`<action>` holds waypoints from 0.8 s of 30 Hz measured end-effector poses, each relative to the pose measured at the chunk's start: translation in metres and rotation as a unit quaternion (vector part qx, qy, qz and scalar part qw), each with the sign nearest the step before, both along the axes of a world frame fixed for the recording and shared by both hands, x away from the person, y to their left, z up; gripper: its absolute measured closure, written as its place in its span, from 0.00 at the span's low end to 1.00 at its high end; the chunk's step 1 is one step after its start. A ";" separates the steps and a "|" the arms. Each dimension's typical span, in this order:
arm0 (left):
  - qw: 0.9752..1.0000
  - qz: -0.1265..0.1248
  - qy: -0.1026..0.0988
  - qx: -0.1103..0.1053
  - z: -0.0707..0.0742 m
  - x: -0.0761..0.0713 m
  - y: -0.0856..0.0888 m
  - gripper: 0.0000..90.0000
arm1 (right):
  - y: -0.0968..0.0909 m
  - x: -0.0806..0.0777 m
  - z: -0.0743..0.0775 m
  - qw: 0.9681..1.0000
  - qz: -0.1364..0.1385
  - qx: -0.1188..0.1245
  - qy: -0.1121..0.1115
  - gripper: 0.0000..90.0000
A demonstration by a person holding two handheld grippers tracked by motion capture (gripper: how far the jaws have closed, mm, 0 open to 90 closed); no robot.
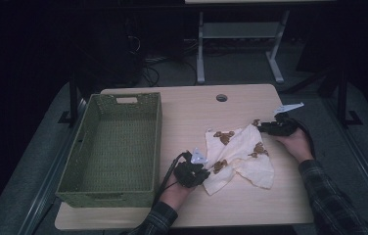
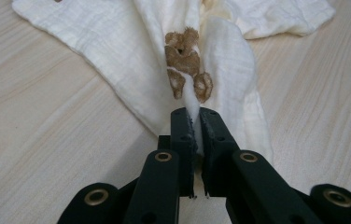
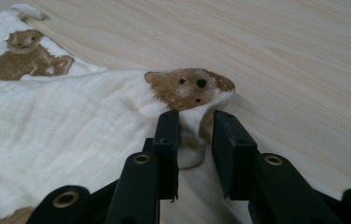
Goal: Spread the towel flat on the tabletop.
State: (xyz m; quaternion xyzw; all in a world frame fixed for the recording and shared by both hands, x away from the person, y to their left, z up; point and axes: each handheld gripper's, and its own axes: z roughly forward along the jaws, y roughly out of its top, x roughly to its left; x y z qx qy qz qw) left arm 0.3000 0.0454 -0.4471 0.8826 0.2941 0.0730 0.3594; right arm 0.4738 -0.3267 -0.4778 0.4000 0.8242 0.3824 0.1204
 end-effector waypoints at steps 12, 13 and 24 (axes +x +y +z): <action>1.000 -0.001 -0.002 0.007 0.000 0.000 0.000 0.94 | -0.010 -0.001 0.011 0.999 -0.014 -0.029 -0.017 0.96; 1.000 0.001 -0.002 0.008 0.000 0.000 0.000 0.94 | -0.012 0.000 0.013 0.999 -0.017 -0.033 -0.019 0.96; 1.000 0.026 -0.011 0.008 0.000 0.001 0.003 0.90 | -0.032 0.017 0.031 0.996 -0.067 -0.048 -0.030 0.86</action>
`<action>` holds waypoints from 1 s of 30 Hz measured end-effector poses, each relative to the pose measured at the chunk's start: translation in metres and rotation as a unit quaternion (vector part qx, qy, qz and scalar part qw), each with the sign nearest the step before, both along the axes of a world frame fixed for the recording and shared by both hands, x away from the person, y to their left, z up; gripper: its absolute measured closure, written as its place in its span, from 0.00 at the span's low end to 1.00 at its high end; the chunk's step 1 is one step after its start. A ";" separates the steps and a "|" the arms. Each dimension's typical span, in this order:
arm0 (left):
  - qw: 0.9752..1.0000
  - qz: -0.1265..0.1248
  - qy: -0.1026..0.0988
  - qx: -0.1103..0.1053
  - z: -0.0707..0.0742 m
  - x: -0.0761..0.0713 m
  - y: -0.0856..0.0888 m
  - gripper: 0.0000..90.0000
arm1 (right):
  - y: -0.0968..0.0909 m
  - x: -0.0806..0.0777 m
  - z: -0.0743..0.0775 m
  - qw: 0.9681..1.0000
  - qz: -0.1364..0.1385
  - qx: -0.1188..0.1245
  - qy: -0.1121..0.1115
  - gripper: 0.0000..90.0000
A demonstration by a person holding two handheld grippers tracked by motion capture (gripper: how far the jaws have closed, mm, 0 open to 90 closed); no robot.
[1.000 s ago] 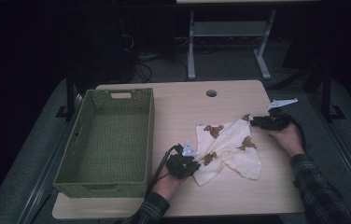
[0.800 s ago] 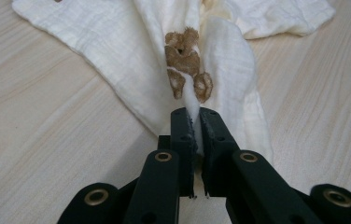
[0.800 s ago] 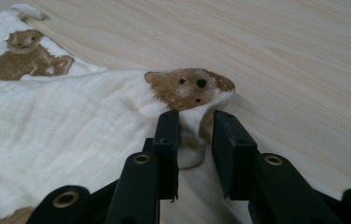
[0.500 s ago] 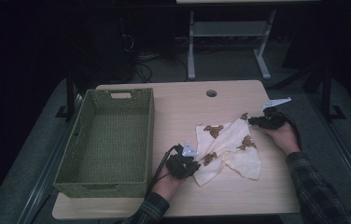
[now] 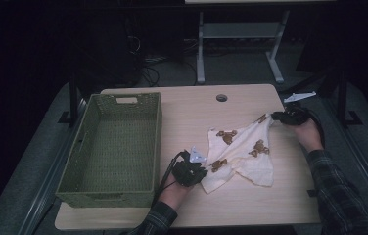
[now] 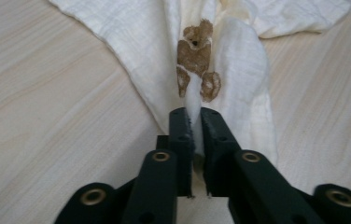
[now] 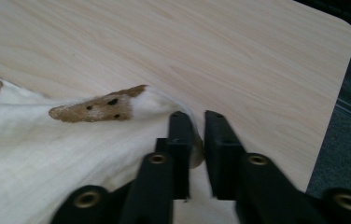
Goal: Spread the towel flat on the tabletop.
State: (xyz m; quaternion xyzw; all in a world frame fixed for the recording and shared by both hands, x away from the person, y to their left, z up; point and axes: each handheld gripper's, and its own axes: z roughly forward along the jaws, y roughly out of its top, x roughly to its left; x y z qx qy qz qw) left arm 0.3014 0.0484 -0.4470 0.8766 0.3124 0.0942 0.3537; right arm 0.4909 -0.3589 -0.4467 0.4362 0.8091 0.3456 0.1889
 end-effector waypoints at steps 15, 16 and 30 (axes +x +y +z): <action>0.999 -0.033 -0.014 -0.019 0.013 -0.015 -0.011 0.75 | 0.006 -0.061 0.008 0.996 0.058 0.067 -0.002 0.78; 0.999 -0.033 -0.010 -0.018 0.011 -0.015 -0.012 0.75 | 0.007 -0.066 0.008 0.996 0.060 0.067 0.002 0.78; 0.998 -0.065 0.010 0.002 -0.004 -0.018 -0.015 0.70 | 0.027 -0.131 0.004 0.991 0.123 0.055 0.009 0.77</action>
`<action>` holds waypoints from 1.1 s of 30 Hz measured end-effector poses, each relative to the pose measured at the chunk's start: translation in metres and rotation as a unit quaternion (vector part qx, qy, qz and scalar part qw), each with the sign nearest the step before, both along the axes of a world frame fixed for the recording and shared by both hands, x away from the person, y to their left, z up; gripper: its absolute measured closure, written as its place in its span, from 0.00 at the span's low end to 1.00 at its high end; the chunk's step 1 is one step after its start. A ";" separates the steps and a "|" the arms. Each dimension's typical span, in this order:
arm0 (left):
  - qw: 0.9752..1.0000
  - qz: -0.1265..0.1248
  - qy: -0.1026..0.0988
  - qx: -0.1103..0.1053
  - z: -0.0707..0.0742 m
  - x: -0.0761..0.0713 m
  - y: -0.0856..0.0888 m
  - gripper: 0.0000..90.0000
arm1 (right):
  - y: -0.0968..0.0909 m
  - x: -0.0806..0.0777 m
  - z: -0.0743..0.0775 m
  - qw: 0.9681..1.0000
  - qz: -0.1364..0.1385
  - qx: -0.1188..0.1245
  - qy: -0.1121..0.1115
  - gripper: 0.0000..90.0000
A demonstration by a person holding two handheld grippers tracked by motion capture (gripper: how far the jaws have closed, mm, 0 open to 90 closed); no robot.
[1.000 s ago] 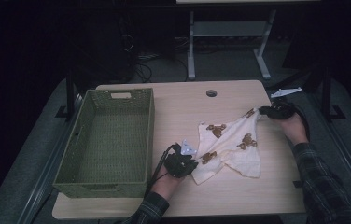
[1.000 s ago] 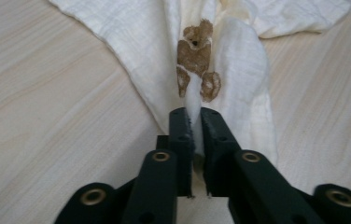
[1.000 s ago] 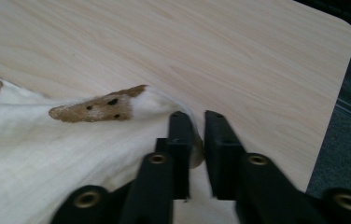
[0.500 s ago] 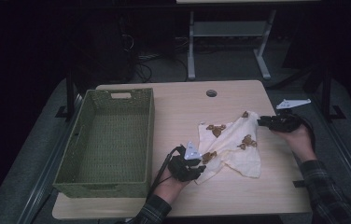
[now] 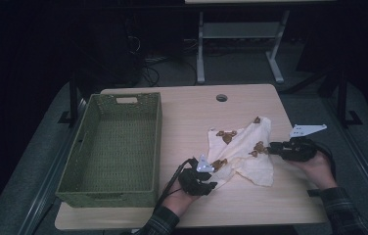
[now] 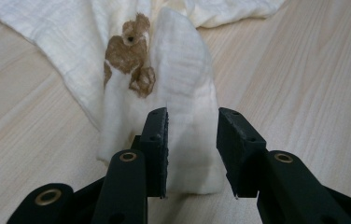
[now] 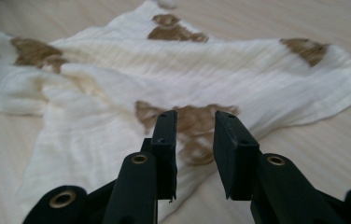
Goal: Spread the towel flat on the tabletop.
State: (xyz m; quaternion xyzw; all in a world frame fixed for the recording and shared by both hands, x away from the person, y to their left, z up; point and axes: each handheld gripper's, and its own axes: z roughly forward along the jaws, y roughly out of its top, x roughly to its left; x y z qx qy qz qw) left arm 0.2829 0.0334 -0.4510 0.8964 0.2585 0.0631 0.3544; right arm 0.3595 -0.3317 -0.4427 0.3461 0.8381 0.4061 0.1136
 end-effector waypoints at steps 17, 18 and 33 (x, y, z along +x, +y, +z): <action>1.000 -0.023 0.005 0.009 -0.004 -0.002 -0.005 0.68 | 0.005 -0.060 -0.014 0.997 0.068 0.003 0.023 0.76; 1.000 -0.024 0.006 0.010 -0.004 -0.002 -0.005 0.67 | 0.006 -0.063 -0.017 0.997 0.071 -0.001 0.027 0.76; 0.999 -0.021 0.015 0.036 -0.007 0.000 -0.003 0.96 | 0.016 -0.070 -0.027 0.992 0.110 -0.047 0.029 0.99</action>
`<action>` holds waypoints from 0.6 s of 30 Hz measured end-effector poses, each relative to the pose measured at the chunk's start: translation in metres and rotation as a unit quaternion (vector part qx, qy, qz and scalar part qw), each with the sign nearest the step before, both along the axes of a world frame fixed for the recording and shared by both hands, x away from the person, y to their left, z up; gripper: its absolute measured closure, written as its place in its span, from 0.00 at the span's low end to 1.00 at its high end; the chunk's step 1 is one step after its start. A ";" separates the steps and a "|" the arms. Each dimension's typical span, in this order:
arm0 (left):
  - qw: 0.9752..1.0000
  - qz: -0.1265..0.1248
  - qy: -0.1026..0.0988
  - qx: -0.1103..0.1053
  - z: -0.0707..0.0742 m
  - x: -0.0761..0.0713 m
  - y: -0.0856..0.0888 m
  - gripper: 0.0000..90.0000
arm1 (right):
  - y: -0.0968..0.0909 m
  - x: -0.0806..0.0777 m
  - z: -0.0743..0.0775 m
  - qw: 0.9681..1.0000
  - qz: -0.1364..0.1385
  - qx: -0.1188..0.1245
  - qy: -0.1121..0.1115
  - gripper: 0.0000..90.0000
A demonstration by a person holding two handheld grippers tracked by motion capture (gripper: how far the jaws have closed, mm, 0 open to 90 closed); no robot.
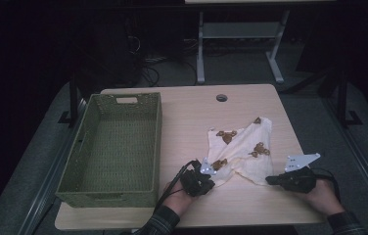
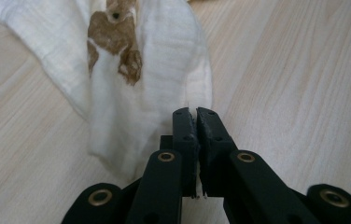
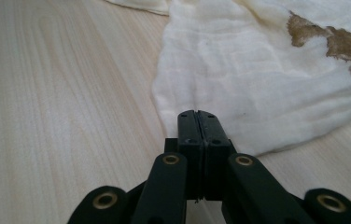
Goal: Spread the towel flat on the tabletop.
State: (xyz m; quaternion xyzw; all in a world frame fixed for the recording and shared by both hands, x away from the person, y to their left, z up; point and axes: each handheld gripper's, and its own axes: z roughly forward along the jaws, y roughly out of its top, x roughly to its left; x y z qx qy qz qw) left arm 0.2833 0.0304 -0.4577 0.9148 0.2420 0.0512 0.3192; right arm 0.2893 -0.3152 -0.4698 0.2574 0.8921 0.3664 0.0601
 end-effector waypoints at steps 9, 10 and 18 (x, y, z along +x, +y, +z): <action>1.000 0.008 0.005 -0.002 0.005 -0.009 0.012 0.96 | -0.018 -0.010 0.000 1.000 -0.003 0.002 0.007 0.99; 1.000 0.011 0.007 -0.004 0.005 -0.010 0.014 0.96 | -0.020 -0.012 0.000 1.000 -0.005 0.002 0.007 0.99; 0.999 0.014 0.019 -0.026 0.011 -0.022 0.022 0.97 | -0.044 -0.025 0.001 1.000 -0.024 -0.006 0.009 0.99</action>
